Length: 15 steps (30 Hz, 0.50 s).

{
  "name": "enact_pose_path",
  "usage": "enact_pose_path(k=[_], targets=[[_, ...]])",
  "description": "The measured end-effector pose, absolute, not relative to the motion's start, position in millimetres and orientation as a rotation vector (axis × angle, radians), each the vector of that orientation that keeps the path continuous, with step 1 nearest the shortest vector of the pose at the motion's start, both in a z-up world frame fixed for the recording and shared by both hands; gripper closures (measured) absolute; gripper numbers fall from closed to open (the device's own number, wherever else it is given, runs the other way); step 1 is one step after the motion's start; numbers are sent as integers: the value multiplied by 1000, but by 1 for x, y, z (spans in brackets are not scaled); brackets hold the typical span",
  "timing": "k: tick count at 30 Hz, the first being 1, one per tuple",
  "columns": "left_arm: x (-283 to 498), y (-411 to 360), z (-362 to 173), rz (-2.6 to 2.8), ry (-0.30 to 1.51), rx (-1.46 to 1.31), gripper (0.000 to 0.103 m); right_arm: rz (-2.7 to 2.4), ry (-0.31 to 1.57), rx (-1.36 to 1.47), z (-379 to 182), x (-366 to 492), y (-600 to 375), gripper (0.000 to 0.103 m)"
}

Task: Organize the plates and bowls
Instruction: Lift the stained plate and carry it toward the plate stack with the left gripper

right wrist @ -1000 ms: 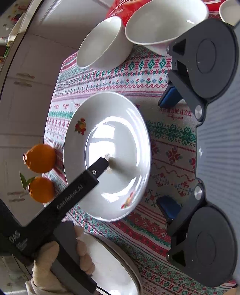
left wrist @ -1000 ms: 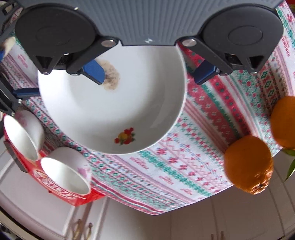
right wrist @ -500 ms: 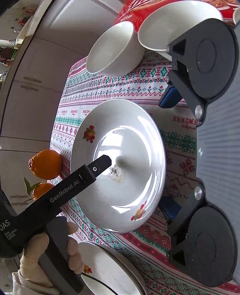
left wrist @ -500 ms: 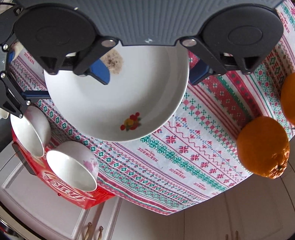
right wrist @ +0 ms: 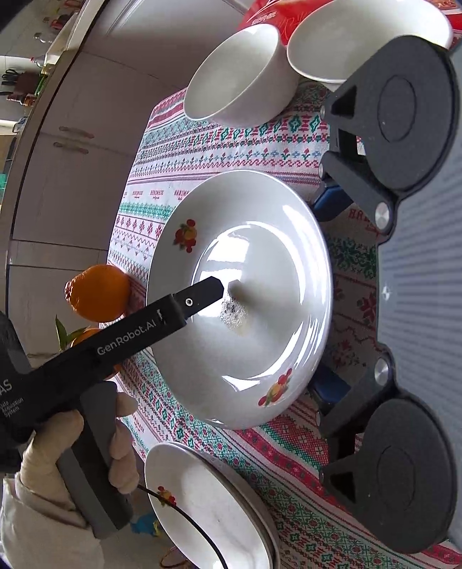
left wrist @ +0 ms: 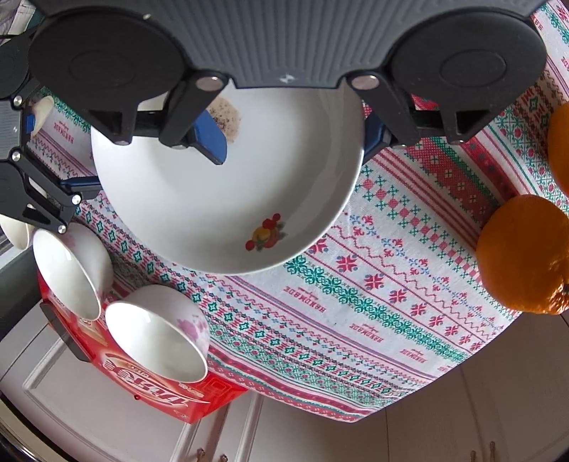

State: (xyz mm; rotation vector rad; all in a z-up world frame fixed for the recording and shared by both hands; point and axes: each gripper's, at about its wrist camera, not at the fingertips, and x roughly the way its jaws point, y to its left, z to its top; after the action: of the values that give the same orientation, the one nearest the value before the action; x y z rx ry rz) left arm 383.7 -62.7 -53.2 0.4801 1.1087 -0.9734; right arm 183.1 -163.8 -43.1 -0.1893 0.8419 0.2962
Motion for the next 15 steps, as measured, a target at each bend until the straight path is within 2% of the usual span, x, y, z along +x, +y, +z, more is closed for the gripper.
enact_pose_path(k=[15], targets=[[386, -63, -52, -993, 1121, 478, 31, 303, 846, -177, -43, 185, -165, 12]])
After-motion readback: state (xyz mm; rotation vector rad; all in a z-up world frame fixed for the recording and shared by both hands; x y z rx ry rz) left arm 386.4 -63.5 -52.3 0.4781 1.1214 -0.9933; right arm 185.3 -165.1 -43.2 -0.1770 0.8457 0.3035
